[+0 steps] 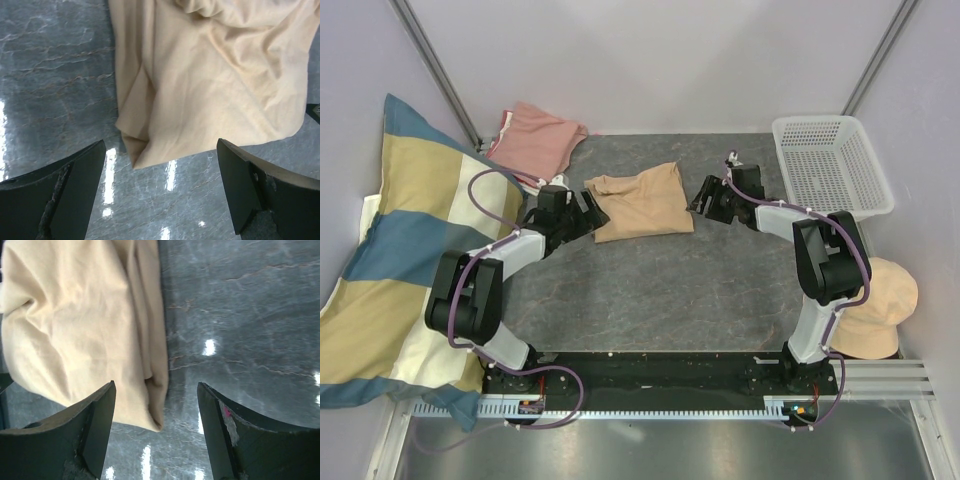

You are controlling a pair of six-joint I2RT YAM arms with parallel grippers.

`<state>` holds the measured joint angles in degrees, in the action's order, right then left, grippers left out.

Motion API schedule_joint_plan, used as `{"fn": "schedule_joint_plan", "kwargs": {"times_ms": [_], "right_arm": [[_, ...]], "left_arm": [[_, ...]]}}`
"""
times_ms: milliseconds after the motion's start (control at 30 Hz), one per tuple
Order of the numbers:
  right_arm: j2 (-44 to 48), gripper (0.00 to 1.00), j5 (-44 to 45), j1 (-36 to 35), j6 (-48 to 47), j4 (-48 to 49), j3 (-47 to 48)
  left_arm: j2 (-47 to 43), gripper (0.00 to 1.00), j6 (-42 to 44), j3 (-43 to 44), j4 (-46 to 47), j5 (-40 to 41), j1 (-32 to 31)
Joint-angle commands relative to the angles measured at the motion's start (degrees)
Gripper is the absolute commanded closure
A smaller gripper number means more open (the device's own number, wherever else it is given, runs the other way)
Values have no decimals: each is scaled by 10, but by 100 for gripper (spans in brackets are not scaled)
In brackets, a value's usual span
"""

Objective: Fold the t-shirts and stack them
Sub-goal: Smooth out wrinkles on the folded tshirt

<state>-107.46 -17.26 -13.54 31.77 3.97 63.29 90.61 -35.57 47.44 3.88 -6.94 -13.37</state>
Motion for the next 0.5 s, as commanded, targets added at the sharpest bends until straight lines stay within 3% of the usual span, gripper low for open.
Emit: {"fn": "schedule_joint_plan", "kwargs": {"times_ms": [0,467], "right_arm": [[9,27,-31,-10,1,36,7],[-15,37,-71,-28,11,36,0]], "left_arm": [[12,0,-18,3,51,14,-9],[57,10,-39,8,76,2,-45]]}}
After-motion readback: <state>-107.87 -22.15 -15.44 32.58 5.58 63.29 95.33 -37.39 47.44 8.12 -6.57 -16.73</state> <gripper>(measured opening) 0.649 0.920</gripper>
